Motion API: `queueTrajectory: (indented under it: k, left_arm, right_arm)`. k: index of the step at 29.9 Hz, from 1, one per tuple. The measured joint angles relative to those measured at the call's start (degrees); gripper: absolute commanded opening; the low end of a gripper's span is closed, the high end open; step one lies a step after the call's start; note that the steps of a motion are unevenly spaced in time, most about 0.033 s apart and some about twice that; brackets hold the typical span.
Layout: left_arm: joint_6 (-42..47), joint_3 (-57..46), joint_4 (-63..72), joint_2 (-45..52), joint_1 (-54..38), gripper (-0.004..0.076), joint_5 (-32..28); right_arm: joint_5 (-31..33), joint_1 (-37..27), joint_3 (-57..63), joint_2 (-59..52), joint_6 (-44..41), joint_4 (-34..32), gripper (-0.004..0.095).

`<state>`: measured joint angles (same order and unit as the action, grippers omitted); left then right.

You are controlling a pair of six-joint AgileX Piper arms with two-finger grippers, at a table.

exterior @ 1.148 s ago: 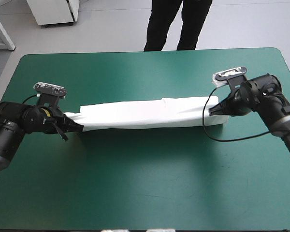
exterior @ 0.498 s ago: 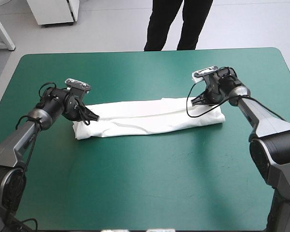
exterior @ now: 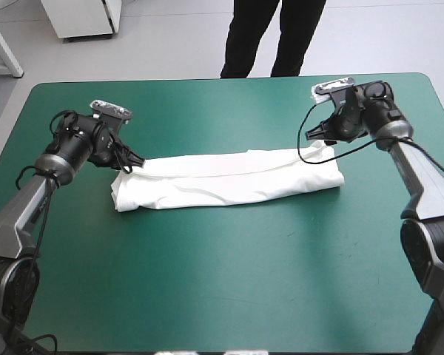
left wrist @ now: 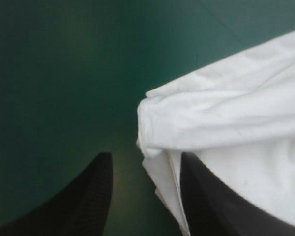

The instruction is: Fold the cloth

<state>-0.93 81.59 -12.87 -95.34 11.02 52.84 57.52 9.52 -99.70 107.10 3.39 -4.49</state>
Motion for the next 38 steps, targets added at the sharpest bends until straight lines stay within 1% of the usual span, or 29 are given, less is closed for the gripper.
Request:
queueTrajectory:
  k: [2, 3, 4, 6, 8, 11, 15, 18, 20, 23, 25, 30, 32, 38]
  left_arm:
    - [0.93, 2.92, 1.12, 1.56, 0.0, 0.0334, 2.91]
    - [0.6, 4.0, 2.36, 2.24, 0.0, 0.0309, 3.8]
    - [-0.02, 4.94, 4.05, 2.97, 0.0, 0.0263, 4.62]
    - [-3.11, 6.61, 9.46, 4.56, 0.12, 0.0147, 5.56]
    - [-6.3, 7.41, 14.24, 5.47, 1.09, -0.0006, 6.23]
    - [-9.56, 7.76, 18.38, 5.6, 4.3, -0.0004, 6.41]
    - [-11.76, 7.87, 23.08, 4.06, 8.86, -0.0004, 5.92]
    - [-14.01, 7.94, 26.91, 0.86, 12.05, -0.0004, 4.7]
    - [-14.86, 7.96, 28.57, -2.12, 13.8, -0.0004, 3.97]
    - [-15.99, 8.08, 29.95, -6.48, 15.23, -0.0004, 3.08]
    - [-17.35, 8.54, 31.52, -8.97, 15.47, -0.0004, 2.41]
    - [-20.38, 10.89, 36.1, -14.3, 15.52, -0.0006, 1.2]
    - [-20.86, 12.21, 37.35, -16.52, 15.52, -0.0006, 1.07]
    - [-21.19, 14.69, 39.11, -22.26, 15.52, -0.0006, 1.25]
  right_arm:
    - [1.08, -1.07, 0.0, -2.78, 0.12, 0.0, 0.0548]
    - [1.53, -1.76, 0.0, -4.42, 0.12, 0.06, 0.0541]
    - [1.9, -2.33, 0.07, -6.09, 0.12, 0.06, 0.0534]
    - [2.35, -3.85, 1.08, -9.67, 0.12, 0.13, 0.0522]
    - [2.74, -5.32, 3.07, -12.86, 0.12, 0.13, 0.0504]
    - [2.74, -7.82, 7.79, -17.94, 0.12, 0.06, 0.0479]
    - [1.65, -10.24, 16.63, -24.6, -0.64, -0.55, 0.0449]
    - [0.17, -11.28, 22.67, -27.36, -1.23, -0.18, 0.0449]
    - [-0.87, -11.49, 25.47, -27.85, -1.22, 1.19, 0.0449]
    - [-2.33, -11.55, 26.91, -27.37, 0.41, 5.41, 0.0449]
    - [-3.55, -11.6, 26.91, -26.61, 2.55, 9.66, 0.0449]
    - [-4.47, -11.6, 26.91, -23.32, 7.69, 17.87, 0.0449]
    - [-4.06, -11.66, 26.64, -21.91, 9.11, 20.52, 0.0449]
    - [0.18, -13.48, 23.1, -17.54, 14.6, 29.83, 0.0464]
